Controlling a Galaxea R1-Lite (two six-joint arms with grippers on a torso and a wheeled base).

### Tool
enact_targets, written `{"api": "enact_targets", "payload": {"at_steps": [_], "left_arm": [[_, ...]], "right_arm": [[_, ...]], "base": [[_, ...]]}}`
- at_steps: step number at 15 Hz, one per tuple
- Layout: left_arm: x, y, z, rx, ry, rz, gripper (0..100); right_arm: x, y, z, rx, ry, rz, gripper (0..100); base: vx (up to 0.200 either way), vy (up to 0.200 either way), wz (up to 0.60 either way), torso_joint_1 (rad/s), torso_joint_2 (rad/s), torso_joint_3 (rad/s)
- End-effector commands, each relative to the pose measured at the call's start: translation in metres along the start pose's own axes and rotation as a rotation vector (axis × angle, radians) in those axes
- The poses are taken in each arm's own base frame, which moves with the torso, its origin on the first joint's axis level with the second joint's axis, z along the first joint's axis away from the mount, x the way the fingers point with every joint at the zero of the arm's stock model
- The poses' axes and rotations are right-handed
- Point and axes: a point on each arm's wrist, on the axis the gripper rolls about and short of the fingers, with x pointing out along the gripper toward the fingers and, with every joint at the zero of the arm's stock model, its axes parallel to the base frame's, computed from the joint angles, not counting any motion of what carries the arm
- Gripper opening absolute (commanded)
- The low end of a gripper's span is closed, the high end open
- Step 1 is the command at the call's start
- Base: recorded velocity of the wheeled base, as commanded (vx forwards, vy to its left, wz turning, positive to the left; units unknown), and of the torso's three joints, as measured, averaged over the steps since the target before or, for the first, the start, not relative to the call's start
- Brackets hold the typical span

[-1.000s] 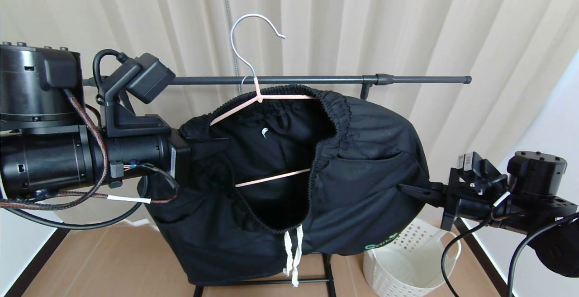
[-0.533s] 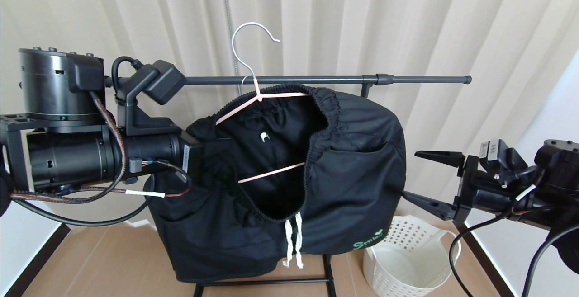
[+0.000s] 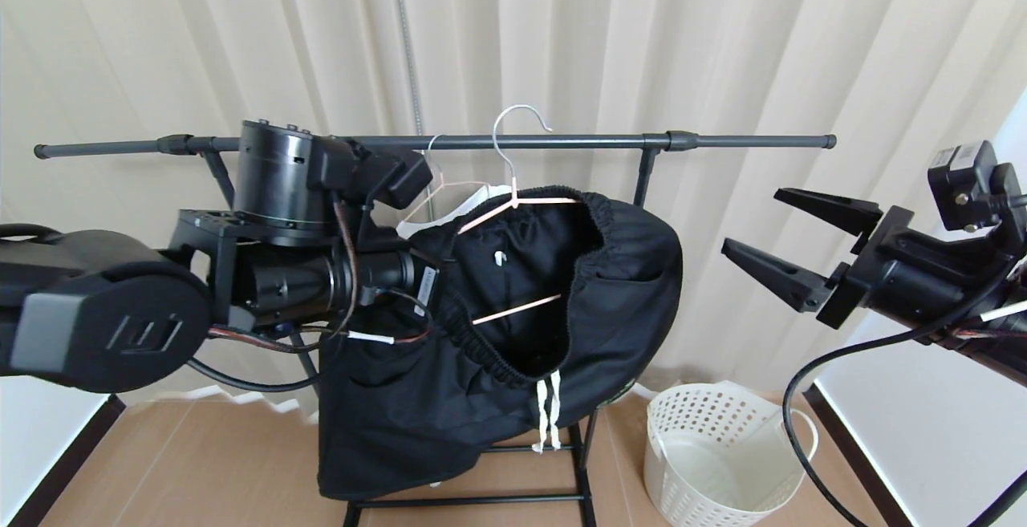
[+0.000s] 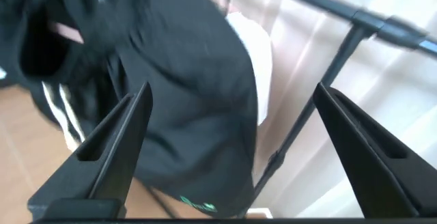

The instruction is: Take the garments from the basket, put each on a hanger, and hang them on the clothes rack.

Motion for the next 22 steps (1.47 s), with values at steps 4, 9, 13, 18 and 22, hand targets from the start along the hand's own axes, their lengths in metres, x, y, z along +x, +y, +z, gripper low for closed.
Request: {"api": "enact_targets", "payload": {"at_steps": [4,9,13,18,22], "left_arm": [[0.069,-0.014,-0.002,-0.092,0.057,0.081,0],[0.103,-0.016,-0.001,-0.136,0.057,0.180,0],[0.116,-0.012,0.001,-0.158,0.045,0.269,0],[0.125,0.001,0.007,-0.208,0.008,0.382,0],[0.140,0.003,0.012,-0.236,-0.023,0.392,0]], "right_arm": [[0.017,0.012,0.031,0.030,-0.013,-0.112,100],[0.017,0.012,0.031,0.032,-0.010,-0.113,100],[0.018,0.012,0.029,0.035,-0.003,-0.114,100],[0.020,0.012,0.026,0.036,0.007,-0.121,100],[0.020,0.011,0.027,0.036,0.006,-0.124,100]], "base": [[0.000,0.000,0.00,0.000,0.00,0.000],[0.000,0.000,0.00,0.000,0.00,0.000],[0.000,0.000,0.00,0.000,0.00,0.000],[0.000,0.000,0.00,0.000,0.00,0.000],[0.000,0.000,0.00,0.000,0.00,0.000]]}}
